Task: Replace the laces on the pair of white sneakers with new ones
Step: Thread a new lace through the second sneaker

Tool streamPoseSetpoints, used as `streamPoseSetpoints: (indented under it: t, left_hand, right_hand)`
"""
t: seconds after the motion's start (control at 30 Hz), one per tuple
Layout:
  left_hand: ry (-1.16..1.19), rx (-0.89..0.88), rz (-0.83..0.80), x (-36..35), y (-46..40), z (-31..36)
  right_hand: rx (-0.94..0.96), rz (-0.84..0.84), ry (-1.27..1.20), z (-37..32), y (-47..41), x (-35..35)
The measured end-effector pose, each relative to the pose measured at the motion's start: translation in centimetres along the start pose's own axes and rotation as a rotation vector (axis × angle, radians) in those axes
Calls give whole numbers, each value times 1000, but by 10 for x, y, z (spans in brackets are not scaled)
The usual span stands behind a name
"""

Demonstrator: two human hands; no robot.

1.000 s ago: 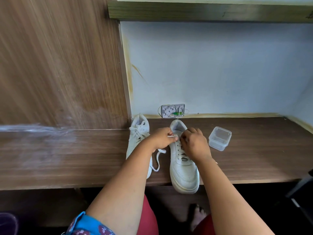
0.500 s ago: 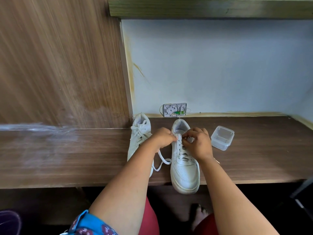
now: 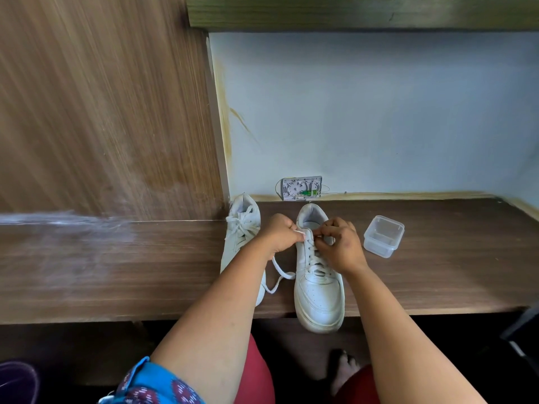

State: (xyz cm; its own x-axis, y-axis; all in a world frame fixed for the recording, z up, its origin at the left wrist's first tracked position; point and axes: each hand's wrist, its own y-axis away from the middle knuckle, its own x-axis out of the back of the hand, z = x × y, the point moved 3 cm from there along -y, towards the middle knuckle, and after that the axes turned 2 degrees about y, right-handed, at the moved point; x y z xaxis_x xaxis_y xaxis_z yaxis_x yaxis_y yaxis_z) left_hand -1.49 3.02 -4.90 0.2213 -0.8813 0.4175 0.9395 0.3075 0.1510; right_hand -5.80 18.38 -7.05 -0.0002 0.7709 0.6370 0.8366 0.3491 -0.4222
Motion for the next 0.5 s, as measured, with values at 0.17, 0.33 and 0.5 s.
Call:
streamPoseSetpoints:
  t: [0.17, 0.33, 0.5]
  left_hand:
    - [148, 140, 27, -2, 1, -1]
    - [265, 203, -8, 1, 0, -4]
    - [180, 207, -68, 10, 6, -1]
  right_hand:
    - [-9, -24, -26, 0, 1, 0]
    - [-43, -128, -52, 3, 0, 3]
    - [-50, -143, -45, 4, -1, 7]
